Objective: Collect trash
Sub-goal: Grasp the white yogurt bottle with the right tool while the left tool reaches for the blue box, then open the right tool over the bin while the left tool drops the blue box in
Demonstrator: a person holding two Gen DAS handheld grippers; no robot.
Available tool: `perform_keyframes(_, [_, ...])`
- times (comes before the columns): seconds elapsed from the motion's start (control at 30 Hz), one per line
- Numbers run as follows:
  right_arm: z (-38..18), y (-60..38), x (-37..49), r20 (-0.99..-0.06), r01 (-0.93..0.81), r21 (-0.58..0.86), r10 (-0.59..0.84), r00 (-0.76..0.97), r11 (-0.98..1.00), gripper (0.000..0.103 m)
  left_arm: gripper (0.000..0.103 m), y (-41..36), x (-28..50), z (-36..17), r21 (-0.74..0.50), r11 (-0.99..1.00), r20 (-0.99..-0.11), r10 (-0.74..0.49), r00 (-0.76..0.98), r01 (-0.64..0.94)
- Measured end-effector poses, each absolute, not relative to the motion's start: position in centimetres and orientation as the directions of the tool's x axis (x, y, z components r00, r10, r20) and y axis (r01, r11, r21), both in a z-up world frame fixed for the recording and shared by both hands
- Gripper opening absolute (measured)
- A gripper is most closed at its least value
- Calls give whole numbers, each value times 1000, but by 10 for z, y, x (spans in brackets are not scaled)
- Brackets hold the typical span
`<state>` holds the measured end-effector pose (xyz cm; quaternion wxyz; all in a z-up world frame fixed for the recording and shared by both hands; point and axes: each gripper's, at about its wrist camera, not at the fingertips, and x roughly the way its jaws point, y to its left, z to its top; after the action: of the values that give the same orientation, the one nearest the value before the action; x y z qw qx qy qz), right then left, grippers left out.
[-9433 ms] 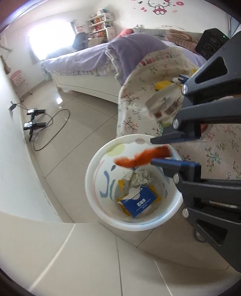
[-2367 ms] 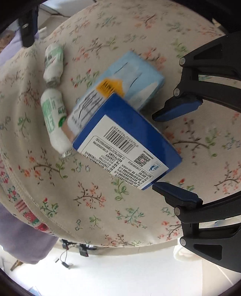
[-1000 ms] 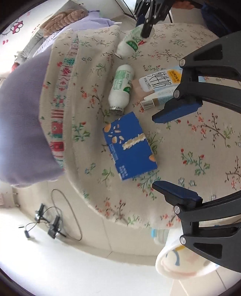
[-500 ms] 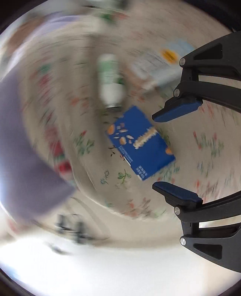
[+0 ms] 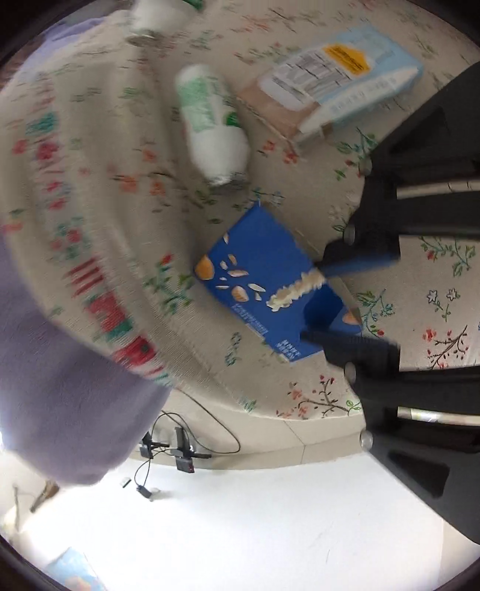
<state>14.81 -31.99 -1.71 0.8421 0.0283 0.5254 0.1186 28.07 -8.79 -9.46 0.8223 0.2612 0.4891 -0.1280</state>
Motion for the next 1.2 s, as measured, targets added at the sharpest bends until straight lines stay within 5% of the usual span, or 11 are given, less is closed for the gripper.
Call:
perform_keyframes(0.17, [-13, -324, 151, -860, -167, 226, 277, 429, 960, 34, 0, -79, 289, -75, 202, 889, -881, -19, 473, 411])
perform_keyframes(0.63, [7, -335, 142, -793, -146, 402, 423, 439, 904, 34, 0, -73, 248, -59, 22, 934, -894, -141, 426, 356])
perform_keyframes(1.2, [32, -267, 121, -781, -216, 302, 370, 502, 929, 34, 0, -1, 179, -23, -82, 967, -857, -192, 478, 241])
